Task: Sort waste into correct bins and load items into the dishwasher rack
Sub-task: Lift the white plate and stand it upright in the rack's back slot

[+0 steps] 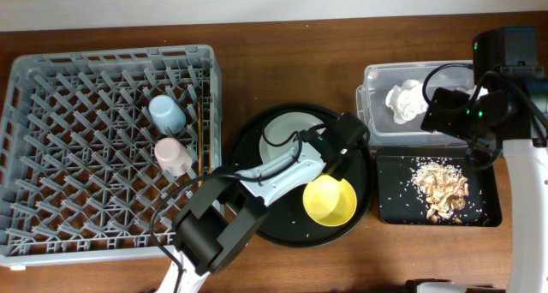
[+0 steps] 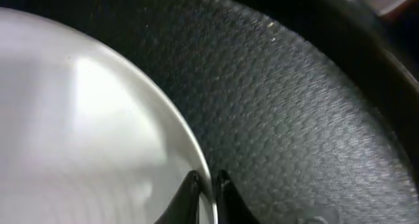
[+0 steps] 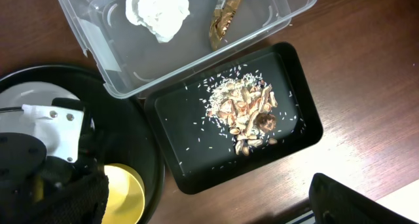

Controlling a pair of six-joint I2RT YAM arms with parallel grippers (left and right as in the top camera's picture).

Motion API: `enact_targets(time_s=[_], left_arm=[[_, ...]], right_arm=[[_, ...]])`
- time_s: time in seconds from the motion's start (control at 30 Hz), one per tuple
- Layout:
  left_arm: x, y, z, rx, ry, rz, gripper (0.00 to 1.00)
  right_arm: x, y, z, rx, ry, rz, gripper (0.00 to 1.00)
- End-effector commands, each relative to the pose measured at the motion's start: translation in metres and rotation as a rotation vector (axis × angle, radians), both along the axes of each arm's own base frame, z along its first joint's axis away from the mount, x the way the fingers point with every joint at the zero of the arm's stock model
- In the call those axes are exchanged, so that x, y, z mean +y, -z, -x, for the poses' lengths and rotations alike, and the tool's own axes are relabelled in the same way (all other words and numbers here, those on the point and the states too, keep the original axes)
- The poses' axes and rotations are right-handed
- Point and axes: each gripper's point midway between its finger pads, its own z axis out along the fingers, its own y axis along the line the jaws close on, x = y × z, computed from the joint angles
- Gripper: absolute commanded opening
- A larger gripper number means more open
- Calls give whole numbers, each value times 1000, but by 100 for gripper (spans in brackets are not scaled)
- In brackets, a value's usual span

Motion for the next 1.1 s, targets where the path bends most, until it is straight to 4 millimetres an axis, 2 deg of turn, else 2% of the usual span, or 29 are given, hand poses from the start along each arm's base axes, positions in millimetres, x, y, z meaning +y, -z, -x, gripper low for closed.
enact_targets(time_s=[0.0,0.1,0.17,0.23,0.27,0.3,0.37,0.43,0.5,0.6,0.63,0.7,0.73,0.8,0.83,0.87,0.9,0.97,1.03,1.07], left_arm=[[14,16,0,20,-14,-49,1],[3,-12,-10,-23,-15,1,1],[-4,-48,-16,-69,-16,53,1],[-2,-81,-20,-105,-24,94,1],[2,-101,-22,-130,-34,119,1],[10,-134,-25,-169,-49,158,1],[22,-174,-27,-219,-71,213,1],[45,-221,-29,-271,-130,284,1],[84,-264,-32,-297,-251,364,1],[123,-314,-32,-290,-259,533,1],[132,-325,-32,-268,-243,595,1],[171,-347,-41,-166,-224,802,1],[183,-354,-44,-128,-206,877,1],[221,-370,-55,-76,-163,1042,1],[238,-371,-62,-62,-170,1086,1],[266,-367,-74,-20,-187,1157,1],[277,-360,-80,12,-182,1193,1],[289,-348,-88,73,-124,1256,1],[290,-334,-93,145,-26,1317,1],[292,-319,-100,193,-22,1342,1]], right_arm=[[-3,-6,0,-19,13,11,99],[-3,-6,0,-19,13,11,99],[-3,-6,0,-19,13,11,99],[-3,-6,0,-19,13,11,99],[-3,-6,0,-19,13,11,99],[-3,-6,0,-19,13,11,99],[-3,-6,0,-19,13,11,99],[-3,-6,0,-19,13,11,99],[-3,-6,0,-19,13,11,99],[-3,-6,0,-19,13,11,99],[-3,-6,0,-19,13,11,99],[-3,-6,0,-19,13,11,99],[-3,-6,0,-19,13,11,99],[-3,-6,0,-19,13,11,99],[-3,-6,0,-19,13,11,99],[-3,-6,0,-19,13,11,99],[-3,-6,0,-19,13,11,99],[-3,-6,0,-19,13,11,99],[-3,-6,0,-19,13,11,99],[-3,-6,0,-19,13,11,99]])
